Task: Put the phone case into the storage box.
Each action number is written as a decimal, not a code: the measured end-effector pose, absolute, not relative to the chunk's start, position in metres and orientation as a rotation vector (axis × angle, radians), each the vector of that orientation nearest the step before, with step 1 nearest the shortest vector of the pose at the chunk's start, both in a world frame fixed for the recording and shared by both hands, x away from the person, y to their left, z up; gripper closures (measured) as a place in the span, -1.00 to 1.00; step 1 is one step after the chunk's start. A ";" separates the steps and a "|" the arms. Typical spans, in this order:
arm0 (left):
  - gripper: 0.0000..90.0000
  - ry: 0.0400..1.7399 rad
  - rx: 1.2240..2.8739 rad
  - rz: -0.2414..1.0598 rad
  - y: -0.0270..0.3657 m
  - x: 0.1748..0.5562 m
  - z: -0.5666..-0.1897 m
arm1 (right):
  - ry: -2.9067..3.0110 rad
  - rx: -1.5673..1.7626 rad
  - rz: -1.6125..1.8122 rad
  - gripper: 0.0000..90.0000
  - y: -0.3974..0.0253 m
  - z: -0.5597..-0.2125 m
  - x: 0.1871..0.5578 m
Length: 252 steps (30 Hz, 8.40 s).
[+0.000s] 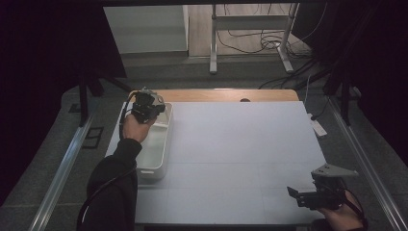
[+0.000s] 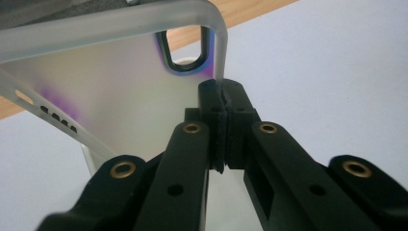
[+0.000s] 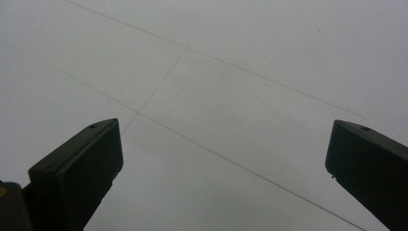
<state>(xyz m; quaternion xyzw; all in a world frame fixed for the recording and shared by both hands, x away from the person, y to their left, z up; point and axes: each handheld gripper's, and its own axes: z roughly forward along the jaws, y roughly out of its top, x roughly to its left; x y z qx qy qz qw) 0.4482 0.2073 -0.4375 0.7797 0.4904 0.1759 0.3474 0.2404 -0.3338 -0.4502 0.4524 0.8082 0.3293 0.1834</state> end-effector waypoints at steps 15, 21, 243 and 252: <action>0.97 1.325 2.063 0.444 0.197 0.462 -0.451 | 2.286 1.274 0.932 -1.00 -0.334 -0.450 0.241; 0.96 1.349 2.050 0.431 0.195 0.464 -0.451 | 2.289 1.274 0.932 -1.00 -0.334 -0.450 0.241; -1.00 1.100 1.919 0.464 0.215 0.249 -0.447 | 2.309 1.231 0.939 -1.00 -0.332 -0.450 0.239; -1.00 1.129 1.912 0.473 0.222 0.238 -0.450 | 2.312 1.230 0.933 -1.00 -0.331 -0.450 0.239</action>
